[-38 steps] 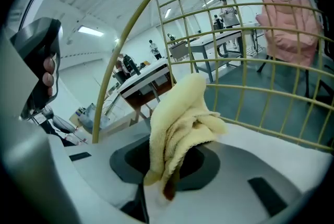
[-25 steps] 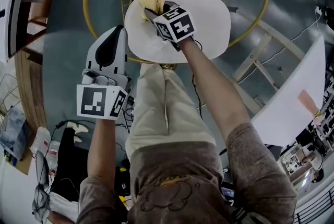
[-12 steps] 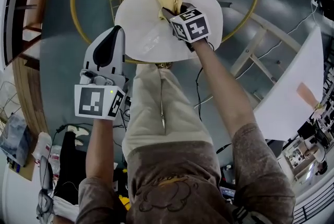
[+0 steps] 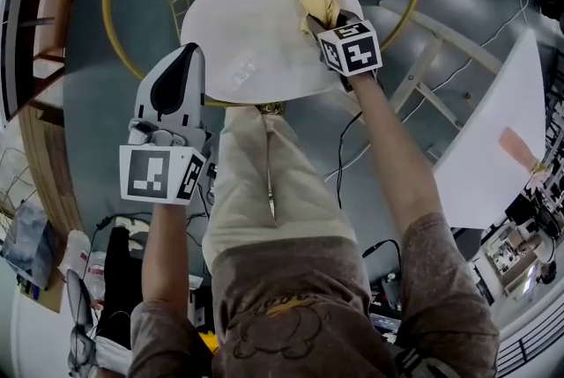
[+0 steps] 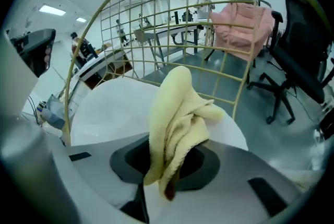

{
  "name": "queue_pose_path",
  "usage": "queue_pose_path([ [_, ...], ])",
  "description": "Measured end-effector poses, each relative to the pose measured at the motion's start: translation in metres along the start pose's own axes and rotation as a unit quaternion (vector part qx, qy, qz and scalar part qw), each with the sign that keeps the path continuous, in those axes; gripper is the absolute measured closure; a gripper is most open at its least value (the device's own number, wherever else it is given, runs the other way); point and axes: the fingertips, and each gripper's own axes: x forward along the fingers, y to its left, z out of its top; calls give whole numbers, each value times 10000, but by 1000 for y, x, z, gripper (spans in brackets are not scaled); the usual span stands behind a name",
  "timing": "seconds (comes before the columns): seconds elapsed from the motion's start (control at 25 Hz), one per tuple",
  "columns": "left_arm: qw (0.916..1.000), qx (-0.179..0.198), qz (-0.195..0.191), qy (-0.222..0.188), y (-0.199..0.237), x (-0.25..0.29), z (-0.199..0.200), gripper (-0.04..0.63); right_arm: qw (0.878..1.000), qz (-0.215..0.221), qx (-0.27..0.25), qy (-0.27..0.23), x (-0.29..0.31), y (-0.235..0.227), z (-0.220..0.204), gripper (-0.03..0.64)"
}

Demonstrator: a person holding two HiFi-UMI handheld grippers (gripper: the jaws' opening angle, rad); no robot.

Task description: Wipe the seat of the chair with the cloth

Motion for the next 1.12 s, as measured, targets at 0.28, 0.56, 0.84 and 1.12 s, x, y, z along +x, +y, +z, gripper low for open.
queue_pose_path([
  [0.28, 9999, 67, -89, 26, -13, 0, -1, 588, 9997, -200, 116, 40, -19, -23, -8, 505],
  [0.56, 9999, 74, -152, -1, -26, 2, -1, 587, 9983, -544, 3, 196, -33, -38, -14, 505],
  [0.84, 9999, 31, -105, -32, -29, -9, -3, 587, 9973, -713, -84, 162, -44, -40, -14, 505],
  [1.12, 9999, 38, 39, -128, -26, -23, 1, 586, 9988, -417, 1, -274, -49, -11, 6, 505],
])
